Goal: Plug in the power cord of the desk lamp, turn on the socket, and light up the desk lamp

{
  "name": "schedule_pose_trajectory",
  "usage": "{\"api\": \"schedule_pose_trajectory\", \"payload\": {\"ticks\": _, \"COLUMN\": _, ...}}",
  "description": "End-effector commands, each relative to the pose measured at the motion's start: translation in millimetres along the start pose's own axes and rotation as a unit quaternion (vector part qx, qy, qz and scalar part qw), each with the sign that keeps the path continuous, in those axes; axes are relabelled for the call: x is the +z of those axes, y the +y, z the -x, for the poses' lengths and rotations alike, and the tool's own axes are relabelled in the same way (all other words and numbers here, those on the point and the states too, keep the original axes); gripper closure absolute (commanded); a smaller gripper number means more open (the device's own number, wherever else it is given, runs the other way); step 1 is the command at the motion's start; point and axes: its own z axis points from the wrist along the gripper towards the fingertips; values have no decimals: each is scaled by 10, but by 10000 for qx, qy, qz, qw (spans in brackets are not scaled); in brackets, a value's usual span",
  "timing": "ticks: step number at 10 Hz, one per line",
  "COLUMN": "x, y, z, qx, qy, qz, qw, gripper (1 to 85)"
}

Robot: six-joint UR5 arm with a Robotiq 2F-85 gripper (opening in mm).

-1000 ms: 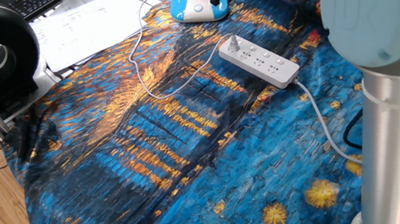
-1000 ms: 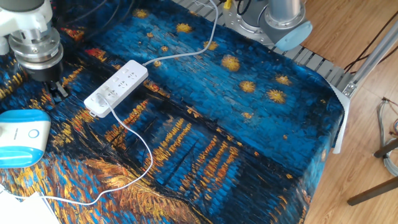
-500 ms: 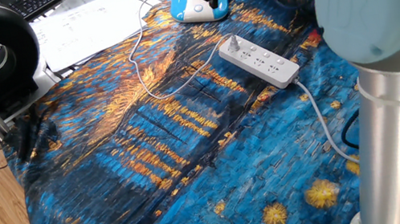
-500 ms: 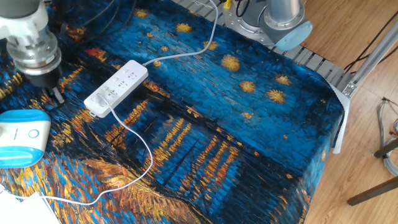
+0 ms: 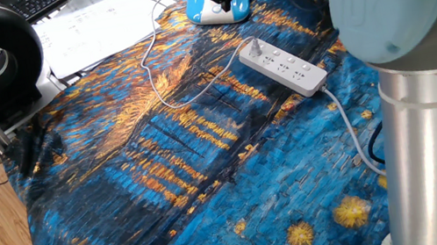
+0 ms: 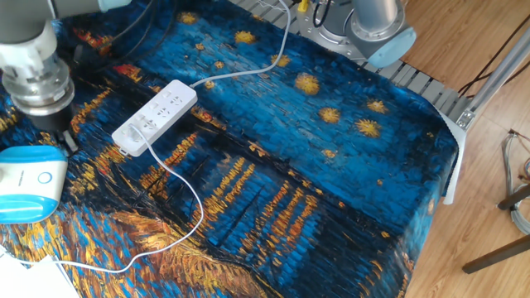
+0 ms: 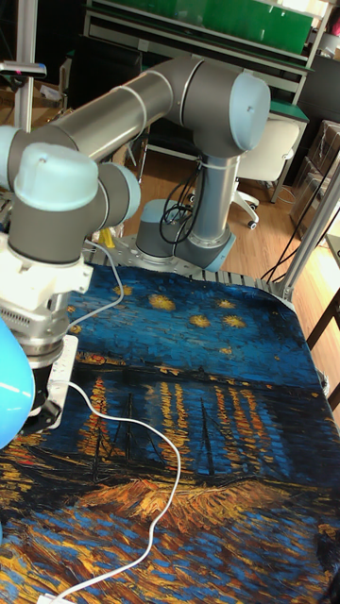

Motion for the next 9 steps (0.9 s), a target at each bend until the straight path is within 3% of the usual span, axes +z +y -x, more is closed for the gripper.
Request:
{"api": "schedule_pose_trajectory", "payload": {"ticks": 1, "x": 131, "y": -85, "z": 227, "qx": -179, "qy": -148, "qz": -28, "qw": 9997, "gripper": 843}}
{"api": "schedule_pose_trajectory", "payload": {"ticks": 2, "x": 135, "y": -73, "z": 256, "qx": -188, "qy": -178, "qz": 17, "qw": 9997, "gripper": 843}}
{"api": "schedule_pose_trajectory", "payload": {"ticks": 4, "x": 128, "y": -64, "z": 152, "qx": 81, "qy": 0, "qz": 20, "qw": 10000, "gripper": 843}}
{"api": "schedule_pose_trajectory", "payload": {"ticks": 5, "x": 128, "y": -43, "z": 157, "qx": 225, "qy": -7, "qz": 60, "qw": 9997, "gripper": 843}}
{"api": "schedule_pose_trajectory", "payload": {"ticks": 8, "x": 145, "y": -29, "z": 338, "qx": 83, "qy": -225, "qz": 170, "qw": 9996, "gripper": 843}}
{"api": "schedule_pose_trajectory", "payload": {"ticks": 9, "x": 220, "y": 3, "z": 413, "qx": 77, "qy": -236, "qz": 226, "qw": 9994, "gripper": 843}}
